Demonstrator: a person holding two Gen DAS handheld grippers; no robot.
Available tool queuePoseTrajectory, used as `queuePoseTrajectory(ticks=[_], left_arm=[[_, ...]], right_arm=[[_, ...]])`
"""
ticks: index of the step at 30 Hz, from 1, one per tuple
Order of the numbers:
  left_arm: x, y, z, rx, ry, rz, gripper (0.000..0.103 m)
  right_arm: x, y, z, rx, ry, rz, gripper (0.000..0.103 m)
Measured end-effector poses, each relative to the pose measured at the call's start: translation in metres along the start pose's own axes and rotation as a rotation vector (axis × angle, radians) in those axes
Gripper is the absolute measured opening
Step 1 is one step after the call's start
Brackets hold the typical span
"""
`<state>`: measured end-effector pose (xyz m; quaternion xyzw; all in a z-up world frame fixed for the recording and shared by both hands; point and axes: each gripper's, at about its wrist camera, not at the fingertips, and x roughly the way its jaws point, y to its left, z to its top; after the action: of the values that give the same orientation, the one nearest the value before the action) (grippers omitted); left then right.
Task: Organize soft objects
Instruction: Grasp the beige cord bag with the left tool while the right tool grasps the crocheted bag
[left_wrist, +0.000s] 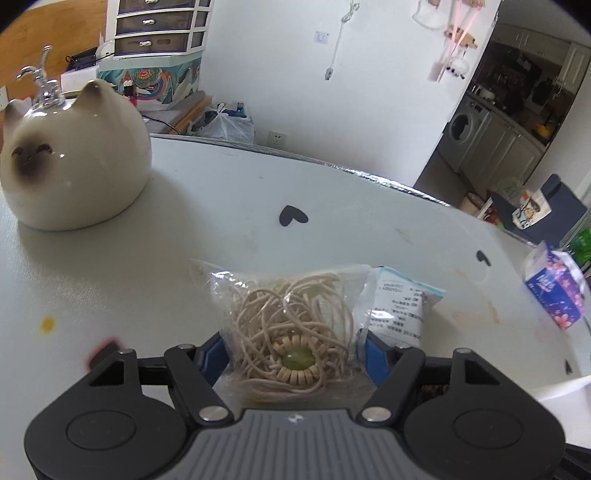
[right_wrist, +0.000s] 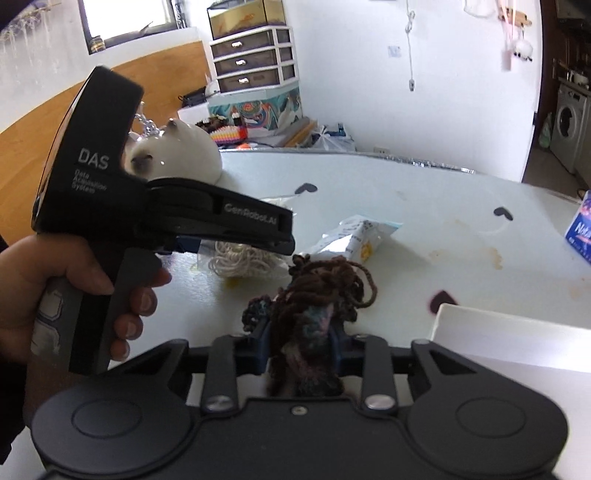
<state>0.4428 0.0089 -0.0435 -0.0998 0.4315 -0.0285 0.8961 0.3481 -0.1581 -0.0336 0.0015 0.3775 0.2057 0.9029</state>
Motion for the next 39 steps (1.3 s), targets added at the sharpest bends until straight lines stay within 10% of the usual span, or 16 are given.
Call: queuePoseTrajectory(ticks=[17, 39], left_arm=[[-0.089, 0.01, -0.028, 0.029, -0.128, -0.12, 0.073], [-0.138, -0.084, -0.091, 0.128, -0.19, -0.328, 0.073]], right_arm=[[-0.075, 0.001, -0.018, 0.051, -0.136, 0.039, 0.022], [-0.169, -0.072, -0.082, 0.118, -0.253, -0.067, 0.022]])
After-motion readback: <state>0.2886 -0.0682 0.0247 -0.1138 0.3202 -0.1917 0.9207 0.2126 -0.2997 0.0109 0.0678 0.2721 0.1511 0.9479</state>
